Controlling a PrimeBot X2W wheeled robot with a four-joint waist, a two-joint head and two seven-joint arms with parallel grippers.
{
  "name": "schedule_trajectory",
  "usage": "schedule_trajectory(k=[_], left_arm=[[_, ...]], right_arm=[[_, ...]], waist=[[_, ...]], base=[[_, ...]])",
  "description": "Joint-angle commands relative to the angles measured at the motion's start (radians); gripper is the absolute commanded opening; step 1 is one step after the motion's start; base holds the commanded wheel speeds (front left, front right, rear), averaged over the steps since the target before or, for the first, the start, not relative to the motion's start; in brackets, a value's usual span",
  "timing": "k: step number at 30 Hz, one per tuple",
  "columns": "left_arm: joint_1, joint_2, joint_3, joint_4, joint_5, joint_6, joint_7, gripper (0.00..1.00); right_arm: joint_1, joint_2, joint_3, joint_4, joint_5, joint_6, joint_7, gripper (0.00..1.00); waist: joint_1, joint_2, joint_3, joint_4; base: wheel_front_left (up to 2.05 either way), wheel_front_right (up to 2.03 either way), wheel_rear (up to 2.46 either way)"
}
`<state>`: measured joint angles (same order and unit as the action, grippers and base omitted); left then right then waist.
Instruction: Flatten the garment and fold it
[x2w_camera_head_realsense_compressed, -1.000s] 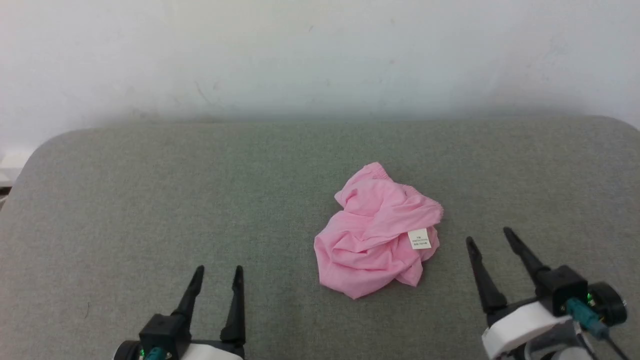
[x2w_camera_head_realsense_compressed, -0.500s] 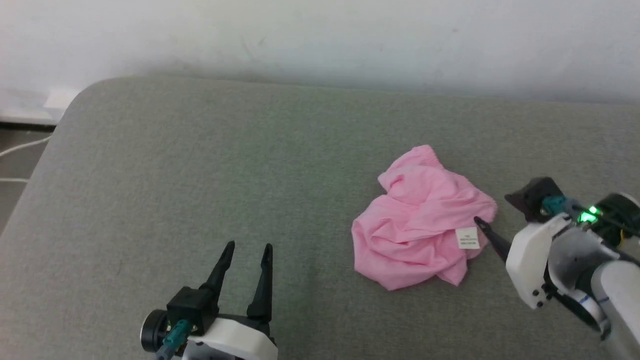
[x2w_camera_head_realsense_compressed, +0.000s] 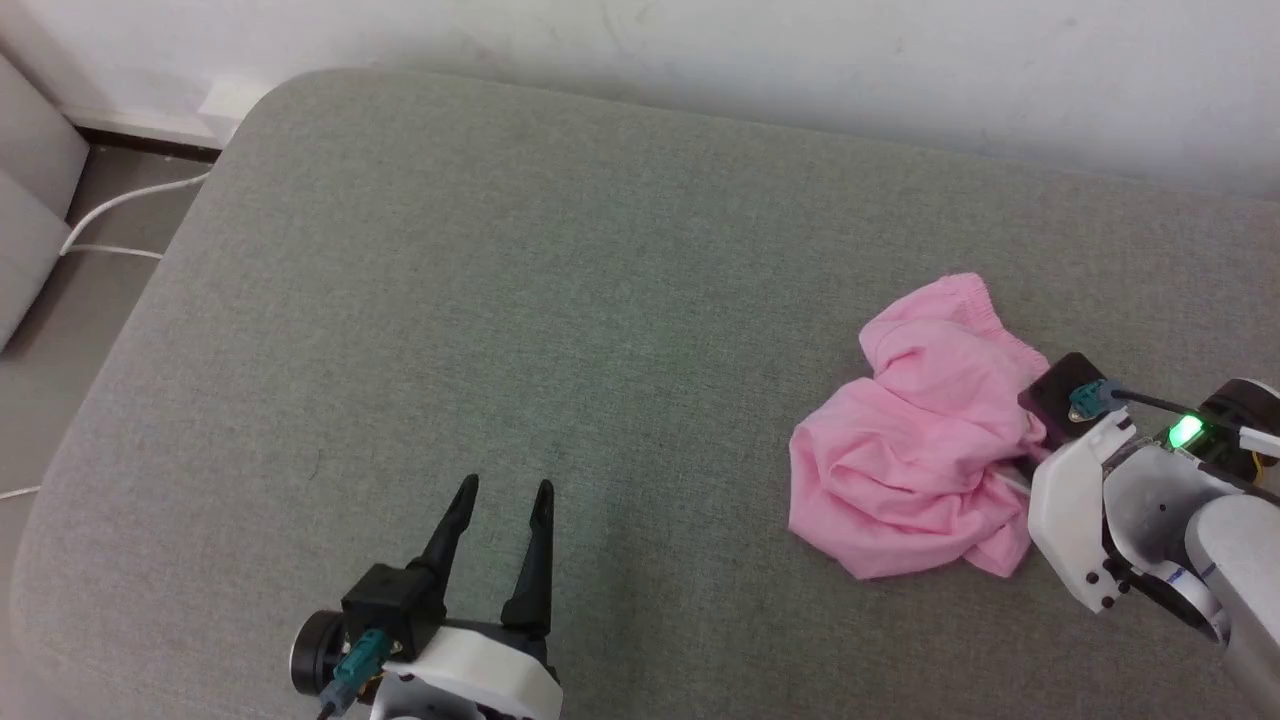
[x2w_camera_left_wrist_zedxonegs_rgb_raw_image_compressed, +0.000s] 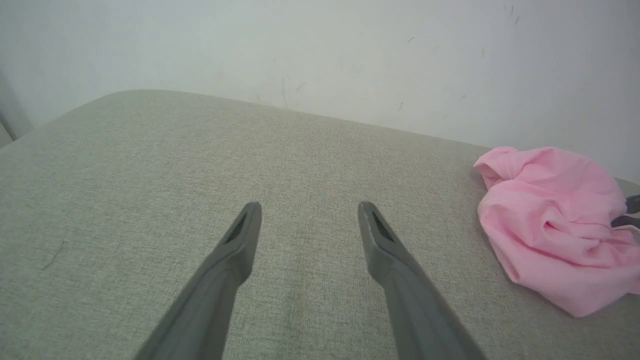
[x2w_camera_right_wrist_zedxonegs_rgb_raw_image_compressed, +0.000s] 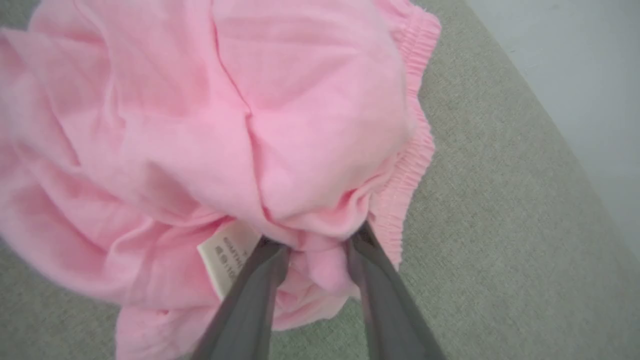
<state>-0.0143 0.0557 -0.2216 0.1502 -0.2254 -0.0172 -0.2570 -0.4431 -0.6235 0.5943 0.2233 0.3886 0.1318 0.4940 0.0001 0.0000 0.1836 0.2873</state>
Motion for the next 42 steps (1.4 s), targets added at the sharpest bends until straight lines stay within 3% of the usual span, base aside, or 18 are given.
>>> schedule_trajectory(k=[1,9,16,19,23,26,35,36,38,42], left_arm=[[-0.016,-0.005,0.001,0.004,0.004,-0.001,-0.005,1.0],[-0.002,-0.005,0.009,0.017,0.006,-0.002,-0.005,1.0],[0.003,-0.005,0.005,0.018,0.011,-0.005,-0.005,1.0],[0.008,-0.005,-0.003,0.018,0.012,-0.007,-0.005,1.0],[0.014,-0.005,-0.012,0.019,0.013,-0.012,-0.005,1.0],[0.012,-0.005,-0.022,0.022,0.012,-0.013,-0.005,1.0],[-0.016,-0.005,-0.077,0.044,-0.015,-0.003,-0.005,1.0],[-0.018,-0.005,-0.082,0.047,-0.018,0.0,-0.005,1.0],[-0.02,-0.005,-0.089,0.051,-0.025,0.006,-0.005,1.0],[-0.025,-0.005,-0.094,0.059,-0.034,0.016,-0.005,1.0]], right_arm=[[-0.014,0.002,0.004,0.008,0.004,-0.001,-0.015,0.0],[-0.053,0.019,-0.071,0.002,-0.04,-0.001,-0.119,0.0],[-0.043,0.013,-0.335,-0.058,-0.217,-0.001,-0.14,0.0],[-0.036,0.034,-0.401,-0.126,-0.31,-0.001,-0.138,0.0],[-0.04,0.064,-0.332,-0.206,-0.372,-0.001,-0.149,0.0],[-0.066,0.103,-0.212,-0.203,-0.382,-0.001,-0.175,0.0],[-0.2,0.235,0.248,0.096,-0.293,-0.001,-0.283,0.0],[-0.213,0.249,0.292,0.131,-0.27,-0.001,-0.292,0.16],[-0.232,0.275,0.37,0.188,-0.218,-0.001,-0.319,1.0],[-0.266,0.293,0.472,0.26,-0.11,-0.001,-0.365,1.0]], waist=[[-0.0001,0.0,0.001,0.004],[-0.0001,0.0,-0.056,-0.057],[-0.0001,0.0,-0.086,-0.089],[-0.0001,0.0,-0.091,-0.083],[-0.0001,0.0,-0.087,-0.062],[-0.0001,0.0,-0.076,-0.042],[-0.0001,0.0,-0.019,0.03],[-0.0001,0.0,-0.017,0.034],[-0.0001,0.0,-0.015,0.038],[-0.0001,0.0,-0.024,0.032]], base=[[0.0,0.0,0.0],[0.0,0.0,0.0],[0.0,0.0,0.0],[0.0,0.0,0.0],[0.0,0.0,0.0],[0.0,0.0,0.0],[0.0,0.0,0.0],[0.0,0.0,0.0],[0.0,0.0,0.0],[0.0,0.0,0.0]])
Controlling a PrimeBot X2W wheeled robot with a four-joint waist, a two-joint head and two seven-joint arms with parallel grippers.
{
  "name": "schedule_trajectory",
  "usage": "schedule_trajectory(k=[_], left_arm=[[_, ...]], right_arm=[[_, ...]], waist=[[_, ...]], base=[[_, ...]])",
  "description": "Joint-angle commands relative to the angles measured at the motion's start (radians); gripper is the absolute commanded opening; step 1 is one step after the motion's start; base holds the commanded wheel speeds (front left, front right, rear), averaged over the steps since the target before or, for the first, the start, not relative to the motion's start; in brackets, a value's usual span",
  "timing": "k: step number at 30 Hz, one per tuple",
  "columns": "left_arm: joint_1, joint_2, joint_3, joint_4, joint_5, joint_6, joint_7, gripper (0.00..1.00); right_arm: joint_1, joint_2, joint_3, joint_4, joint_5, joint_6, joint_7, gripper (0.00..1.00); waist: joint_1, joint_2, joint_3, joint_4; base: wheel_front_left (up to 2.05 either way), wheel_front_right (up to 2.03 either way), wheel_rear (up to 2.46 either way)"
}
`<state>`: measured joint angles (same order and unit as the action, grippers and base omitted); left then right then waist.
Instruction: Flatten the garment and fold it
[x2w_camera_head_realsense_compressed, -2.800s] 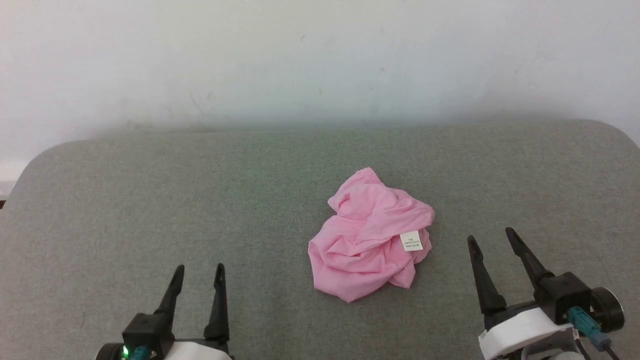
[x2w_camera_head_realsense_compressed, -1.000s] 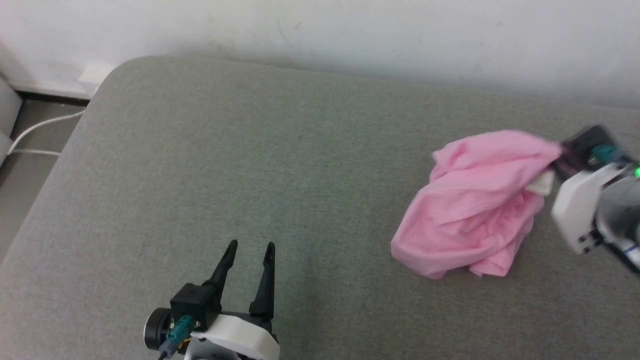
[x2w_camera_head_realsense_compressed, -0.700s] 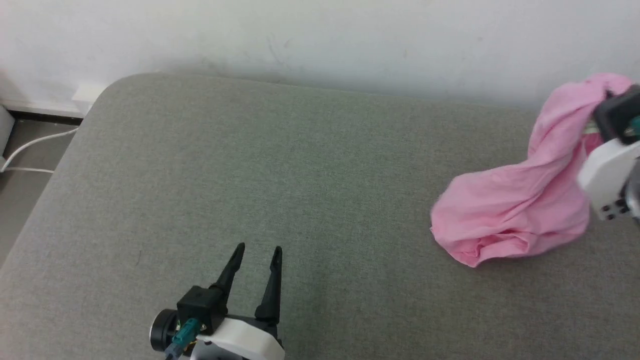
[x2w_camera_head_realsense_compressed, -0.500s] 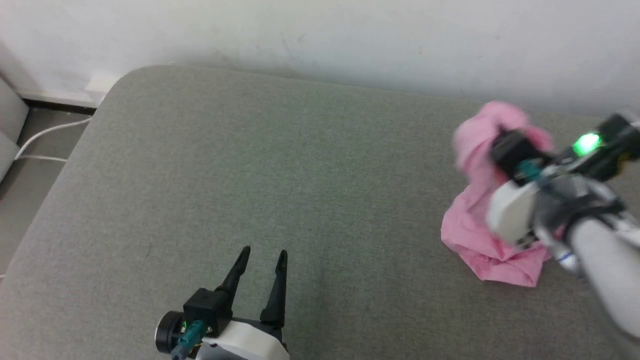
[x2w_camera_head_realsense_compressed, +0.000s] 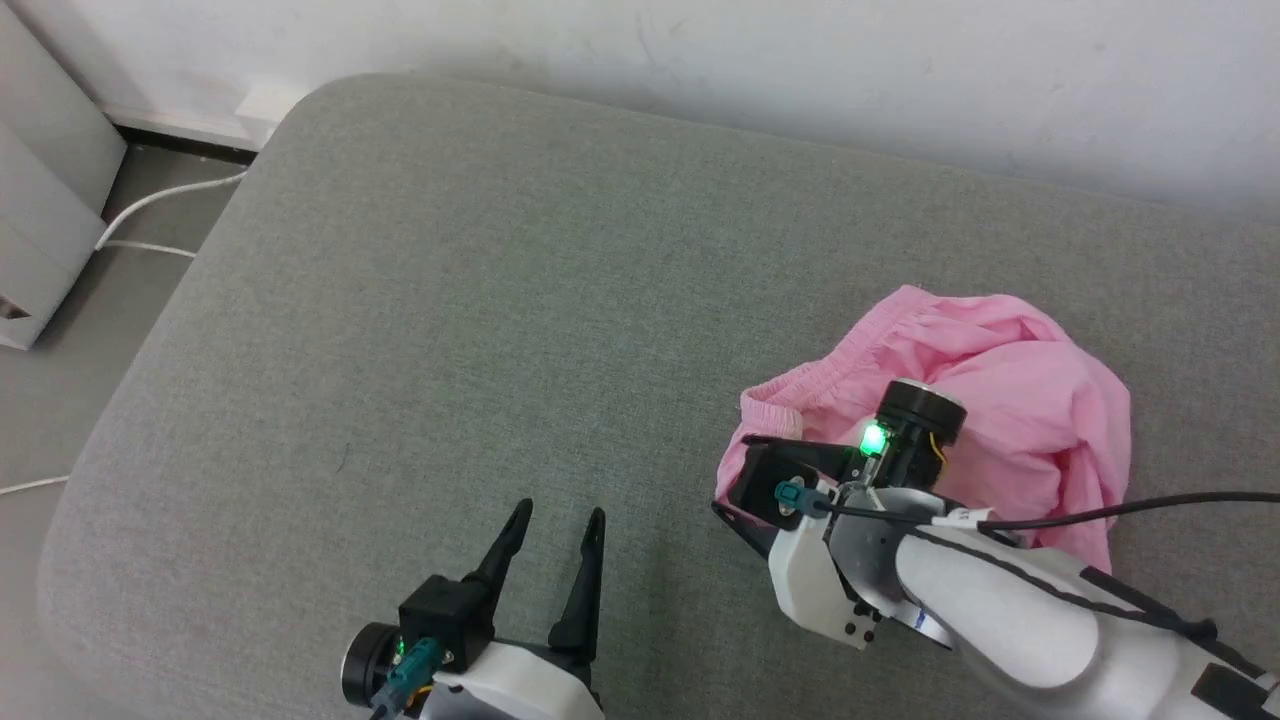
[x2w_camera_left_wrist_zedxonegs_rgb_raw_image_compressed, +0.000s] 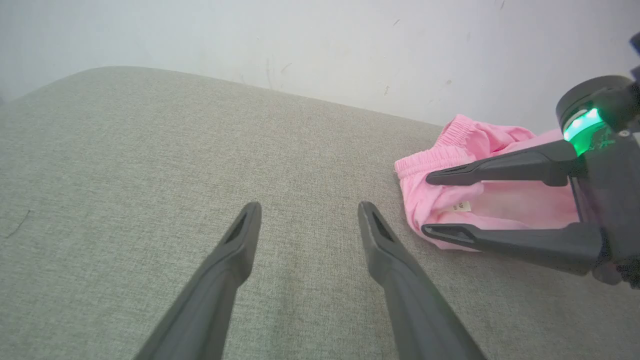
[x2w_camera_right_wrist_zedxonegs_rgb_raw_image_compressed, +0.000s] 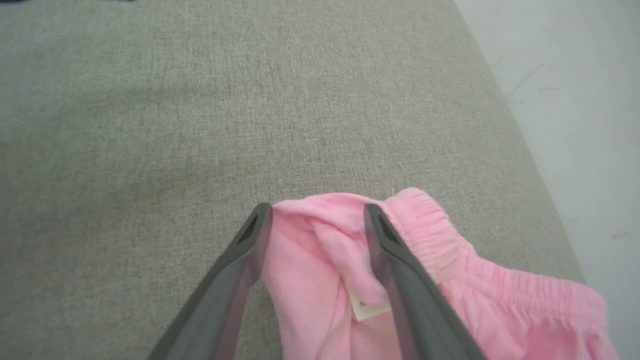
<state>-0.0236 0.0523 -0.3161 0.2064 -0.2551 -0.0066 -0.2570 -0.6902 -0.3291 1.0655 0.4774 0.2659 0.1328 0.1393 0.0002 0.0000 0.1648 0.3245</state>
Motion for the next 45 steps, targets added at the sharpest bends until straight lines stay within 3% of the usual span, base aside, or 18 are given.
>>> schedule_trajectory(k=[1,5,8,17,22,26,27,33,38,41,45], left_arm=[[-0.017,-0.002,0.002,0.003,-0.005,0.007,-0.005,1.0],[-0.015,-0.002,0.022,0.004,0.005,0.007,-0.005,1.0],[-0.012,-0.002,0.048,-0.004,0.015,0.002,-0.005,1.0],[-0.001,-0.002,0.116,-0.054,0.012,-0.021,-0.005,1.0],[0.0,-0.002,0.139,-0.065,0.019,-0.037,-0.005,1.0],[0.002,-0.001,0.147,-0.056,0.033,-0.052,-0.005,1.0],[0.002,-0.001,0.147,-0.056,0.033,-0.052,-0.005,1.0],[-0.019,0.018,0.123,-0.001,0.066,-0.08,-0.005,1.0],[-0.088,0.053,0.078,0.045,0.077,-0.103,0.026,1.0],[-0.171,0.085,0.038,0.056,0.072,-0.115,0.106,1.0],[-0.339,0.143,-0.062,0.078,0.032,-0.123,0.304,1.0]], right_arm=[[-0.027,-0.001,0.012,0.014,0.033,-0.002,-0.023,1.0],[-0.054,-0.013,-0.008,0.033,0.109,-0.002,-0.088,1.0],[-0.062,-0.028,-0.087,0.029,0.141,-0.002,-0.148,1.0],[0.079,-0.076,-0.507,-0.015,0.09,-0.002,-0.316,1.0],[0.27,-0.024,-0.796,-0.108,0.031,-0.002,-0.359,1.0],[0.439,0.053,-0.953,-0.22,-0.02,-0.002,-0.373,1.0],[0.439,0.053,-0.953,-0.22,-0.02,-0.002,-0.373,1.0],[0.653,0.202,-1.082,-0.368,-0.086,-0.002,-0.368,1.0],[0.73,0.248,-1.1,-0.445,-0.124,-0.002,-0.342,1.0],[0.734,0.259,-1.118,-0.489,-0.142,-0.002,-0.326,1.0],[0.715,0.266,-1.137,-0.538,-0.15,-0.002,-0.309,1.0]], waist=[[-0.0002,0.0,-0.01,-0.012],[-0.0002,0.0,-0.041,-0.049],[-0.0002,0.0,-0.066,-0.083],[-0.0002,0.0,-0.132,-0.173],[-0.0002,0.0,-0.148,-0.217],[-0.0002,0.0,-0.151,-0.248],[-0.0002,0.0,-0.151,-0.248],[-0.0002,0.0,-0.138,-0.289],[-0.0002,0.0,-0.101,-0.339],[-0.0002,0.0,-0.066,-0.369],[-0.0002,0.0,-0.009,-0.406]], base=[[0.0,0.0,0.0],[0.0,0.0,0.0],[0.0,0.0,0.0],[0.0,0.0,0.0],[0.0,0.0,0.0],[0.0,0.0,0.0],[0.0,0.0,0.0],[0.0,0.0,0.0],[0.0,0.0,0.0],[0.0,0.0,0.0],[0.0,0.0,0.0]])
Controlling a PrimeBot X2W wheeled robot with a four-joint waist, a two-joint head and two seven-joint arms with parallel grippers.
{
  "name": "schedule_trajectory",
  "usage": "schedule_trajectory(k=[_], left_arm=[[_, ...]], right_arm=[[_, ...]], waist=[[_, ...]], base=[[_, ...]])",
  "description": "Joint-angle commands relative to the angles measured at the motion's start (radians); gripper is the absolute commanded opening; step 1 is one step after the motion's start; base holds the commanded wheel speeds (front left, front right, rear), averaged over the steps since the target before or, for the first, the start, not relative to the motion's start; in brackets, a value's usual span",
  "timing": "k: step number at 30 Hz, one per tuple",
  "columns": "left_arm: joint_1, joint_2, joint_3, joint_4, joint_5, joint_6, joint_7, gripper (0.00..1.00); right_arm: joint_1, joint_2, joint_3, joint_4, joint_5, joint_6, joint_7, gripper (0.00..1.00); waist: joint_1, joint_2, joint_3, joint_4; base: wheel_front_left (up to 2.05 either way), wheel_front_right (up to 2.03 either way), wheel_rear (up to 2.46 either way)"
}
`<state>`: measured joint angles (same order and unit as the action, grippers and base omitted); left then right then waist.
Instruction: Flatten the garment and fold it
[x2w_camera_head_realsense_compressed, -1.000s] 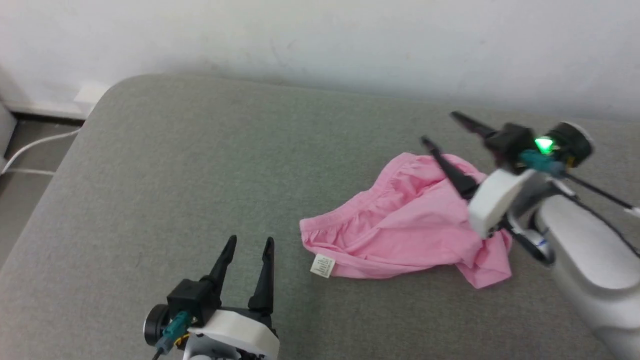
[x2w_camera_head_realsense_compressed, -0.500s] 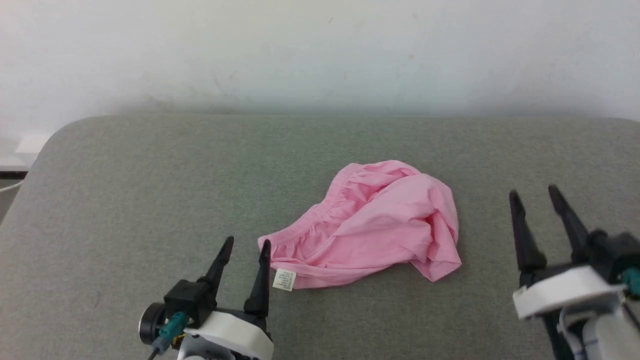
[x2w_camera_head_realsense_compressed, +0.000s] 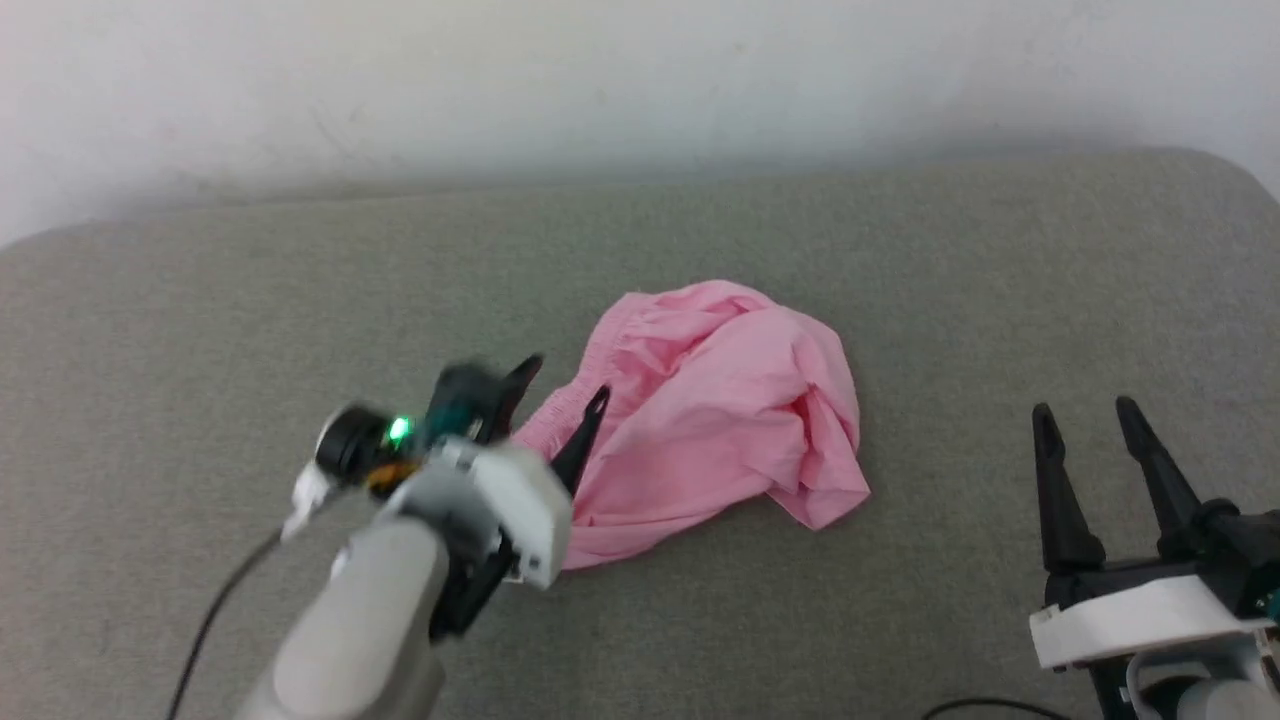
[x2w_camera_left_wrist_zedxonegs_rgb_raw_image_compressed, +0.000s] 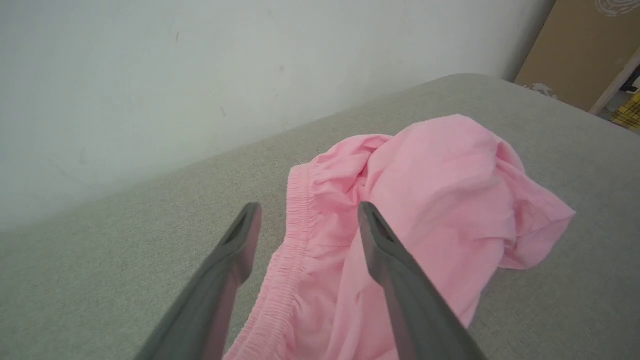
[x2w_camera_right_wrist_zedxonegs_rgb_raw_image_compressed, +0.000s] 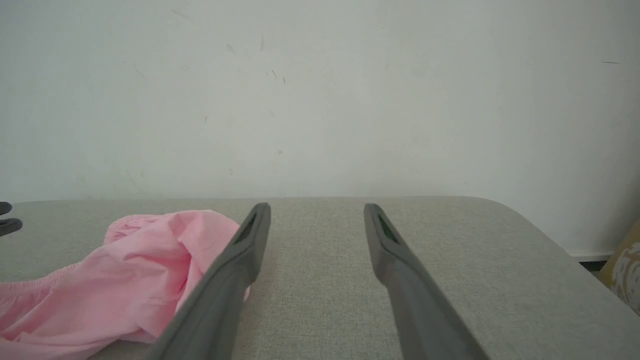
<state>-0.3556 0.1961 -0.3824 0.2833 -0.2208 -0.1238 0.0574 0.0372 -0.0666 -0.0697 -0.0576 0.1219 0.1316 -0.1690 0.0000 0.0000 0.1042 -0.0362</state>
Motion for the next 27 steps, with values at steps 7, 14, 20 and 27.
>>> schedule_trajectory(k=[7,14,20,27], left_arm=[[-0.33,0.139,-0.214,0.092,-0.302,-0.007,0.414,1.0],[-0.517,0.21,-0.307,0.24,-0.422,-0.007,0.657,1.0],[-0.553,0.215,-0.372,0.273,-0.543,-0.007,0.749,1.0],[-0.558,0.239,-0.408,0.299,-0.605,-0.007,0.74,0.0]], right_arm=[[-0.06,0.01,0.007,-0.021,-0.002,-0.001,-0.006,1.0],[-0.098,0.014,0.037,0.031,-0.004,-0.001,-0.04,1.0],[-0.116,0.016,0.029,0.076,0.003,-0.001,-0.061,1.0],[-0.132,0.016,0.026,0.101,0.005,-0.001,-0.075,1.0]], waist=[[0.0,0.0,0.158,-0.121],[0.0,0.0,0.227,-0.198],[0.0,0.0,0.255,-0.228],[0.0,0.0,0.255,-0.218]], base=[[0.0,0.0,0.0],[0.0,0.0,0.0],[0.0,0.0,0.0],[0.0,0.0,0.0]])
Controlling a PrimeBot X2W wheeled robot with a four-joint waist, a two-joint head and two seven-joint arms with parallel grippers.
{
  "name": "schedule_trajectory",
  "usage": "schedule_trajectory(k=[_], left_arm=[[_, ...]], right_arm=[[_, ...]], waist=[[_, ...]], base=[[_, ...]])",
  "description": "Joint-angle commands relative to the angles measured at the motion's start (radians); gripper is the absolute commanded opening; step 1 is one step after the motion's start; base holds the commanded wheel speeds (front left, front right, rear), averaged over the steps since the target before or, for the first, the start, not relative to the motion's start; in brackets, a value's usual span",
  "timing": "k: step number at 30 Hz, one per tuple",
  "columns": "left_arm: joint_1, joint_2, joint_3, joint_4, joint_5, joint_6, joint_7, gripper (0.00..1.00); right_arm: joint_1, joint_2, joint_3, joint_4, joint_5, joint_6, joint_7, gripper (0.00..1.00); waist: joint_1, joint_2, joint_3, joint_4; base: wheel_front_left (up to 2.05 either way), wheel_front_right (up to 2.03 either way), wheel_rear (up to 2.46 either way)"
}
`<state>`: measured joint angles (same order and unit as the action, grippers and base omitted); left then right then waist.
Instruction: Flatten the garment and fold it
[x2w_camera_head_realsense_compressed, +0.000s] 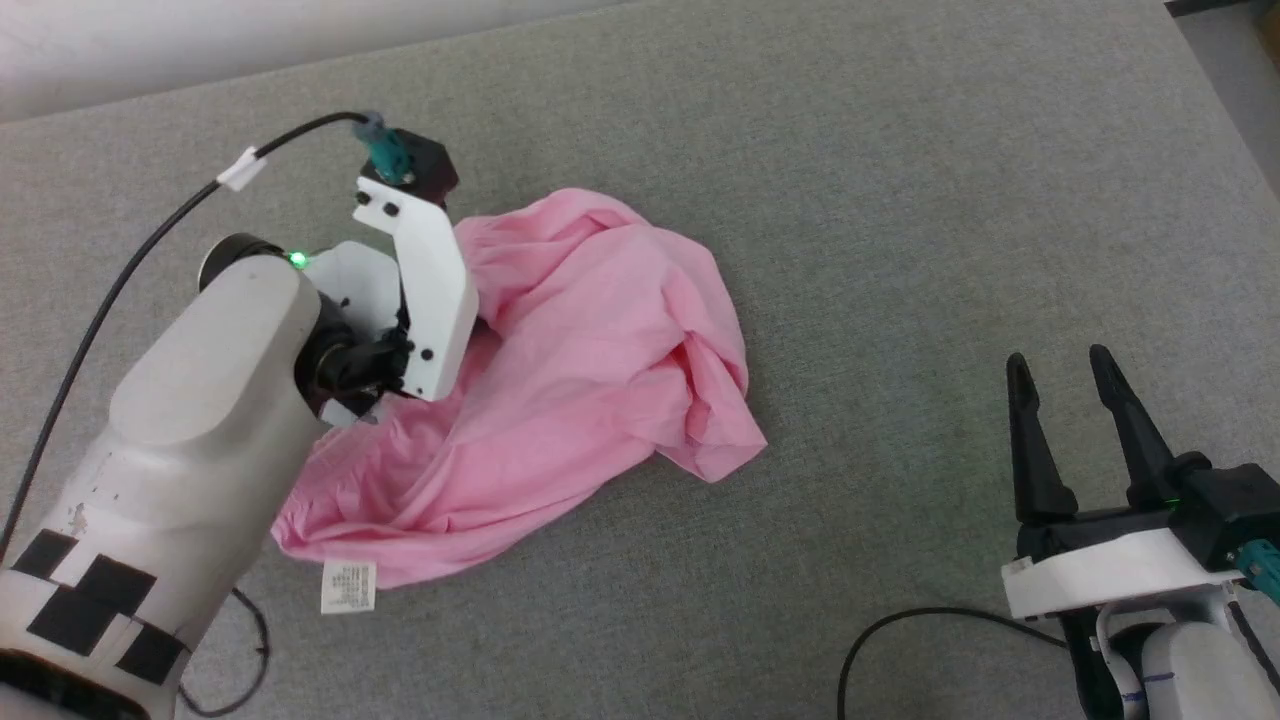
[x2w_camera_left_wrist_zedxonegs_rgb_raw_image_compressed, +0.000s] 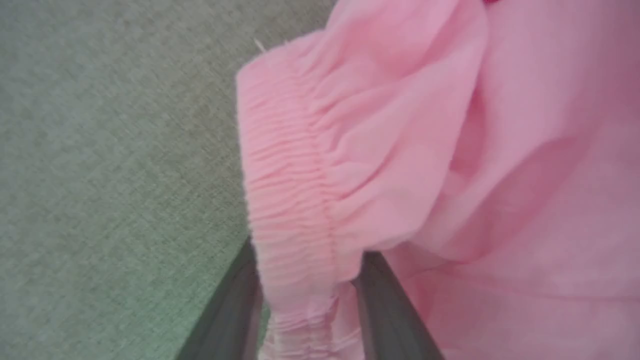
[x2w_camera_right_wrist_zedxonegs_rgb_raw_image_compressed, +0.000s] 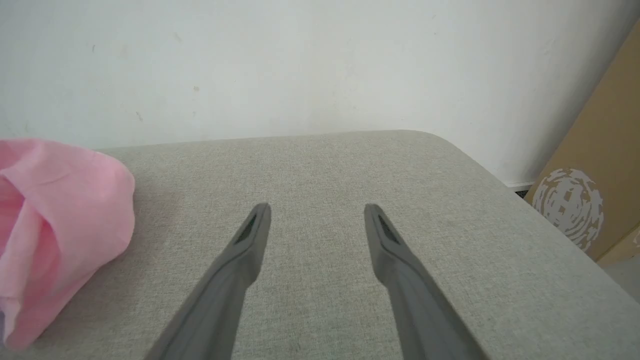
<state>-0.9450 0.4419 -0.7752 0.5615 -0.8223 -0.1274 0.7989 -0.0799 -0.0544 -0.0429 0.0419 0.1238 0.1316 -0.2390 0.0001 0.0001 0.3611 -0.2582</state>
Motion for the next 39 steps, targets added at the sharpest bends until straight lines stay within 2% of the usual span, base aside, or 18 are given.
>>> schedule_trajectory(k=[1,6,11,15,18,19,20,23,30,33,37,38,39], left_arm=[[0.027,-0.009,-0.007,0.027,-0.004,-0.003,-0.032,0.0],[0.007,-0.008,0.065,0.063,0.01,0.017,-0.252,0.0],[0.037,0.019,0.155,0.101,0.014,0.107,-0.451,0.0],[0.104,0.065,0.176,0.131,0.026,0.154,-0.524,0.0],[0.17,0.075,0.171,0.141,0.026,0.168,-0.543,0.0],[0.189,0.072,0.17,0.14,0.023,0.166,-0.555,0.31],[0.205,0.066,0.17,0.137,0.02,0.162,-0.571,1.0],[0.234,0.049,0.178,0.123,0.028,0.158,-0.677,1.0],[0.297,0.024,0.196,0.037,0.111,0.156,-1.029,1.0],[0.335,0.022,0.215,-0.025,0.153,0.179,-1.056,1.0],[0.487,-0.01,0.349,-0.312,0.306,0.259,-1.06,1.0],[0.592,-0.027,0.395,-0.425,0.395,0.289,-1.06,1.0],[0.641,-0.038,0.413,-0.472,0.437,0.301,-1.06,1.0]], right_arm=[[-0.015,0.004,-0.004,0.002,0.001,-0.001,-0.007,1.0],[-0.005,0.004,-0.01,0.002,-0.02,-0.001,-0.008,1.0],[0.014,0.004,-0.018,-0.011,-0.04,-0.001,0.011,1.0],[0.029,0.004,-0.012,-0.026,-0.05,-0.001,0.03,1.0],[0.035,0.004,-0.007,-0.036,-0.055,-0.001,0.043,1.0],[0.037,0.004,-0.004,-0.038,-0.056,-0.001,0.047,1.0],[0.038,0.004,-0.002,-0.04,-0.058,-0.001,0.051,1.0],[0.041,0.003,0.002,-0.044,-0.059,-0.001,0.061,1.0],[0.061,-0.007,0.001,-0.041,-0.055,-0.001,0.082,1.0],[0.07,-0.008,-0.006,-0.04,-0.052,-0.001,0.089,1.0],[0.095,-0.014,-0.008,-0.037,-0.036,-0.001,0.109,1.0],[0.104,-0.022,-0.003,-0.031,-0.026,-0.001,0.126,1.0],[0.108,-0.027,-0.002,-0.029,-0.023,-0.001,0.134,1.0]], waist=[[-0.0001,-0.0001,-0.007,0.011],[-0.0001,-0.0001,-0.049,0.059],[-0.0001,-0.0001,-0.093,0.122],[-0.0001,-0.0001,-0.114,0.167],[-0.0001,-0.0001,-0.121,0.198],[-0.0001,-0.0001,-0.122,0.207],[-0.0001,-0.0001,-0.124,0.217],[-0.0001,-0.0001,-0.132,0.241],[-0.0001,-0.0001,-0.193,0.283],[-0.0001,-0.0001,-0.215,0.295],[-0.0001,-0.0001,-0.247,0.327],[-0.0001,-0.0001,-0.257,0.344],[-0.0001,-0.0001,-0.261,0.355]], base=[[0.0,0.0,0.0],[0.0,0.0,0.0],[0.0,0.0,0.0],[0.0,0.0,0.0],[0.0,0.0,0.0],[0.0,0.0,0.0],[0.0,0.0,0.0],[0.0,0.0,0.0],[0.0,0.0,0.0],[0.0,0.0,0.0],[0.0,0.0,0.0],[0.0,0.0,0.0],[0.0,0.0,0.0]])
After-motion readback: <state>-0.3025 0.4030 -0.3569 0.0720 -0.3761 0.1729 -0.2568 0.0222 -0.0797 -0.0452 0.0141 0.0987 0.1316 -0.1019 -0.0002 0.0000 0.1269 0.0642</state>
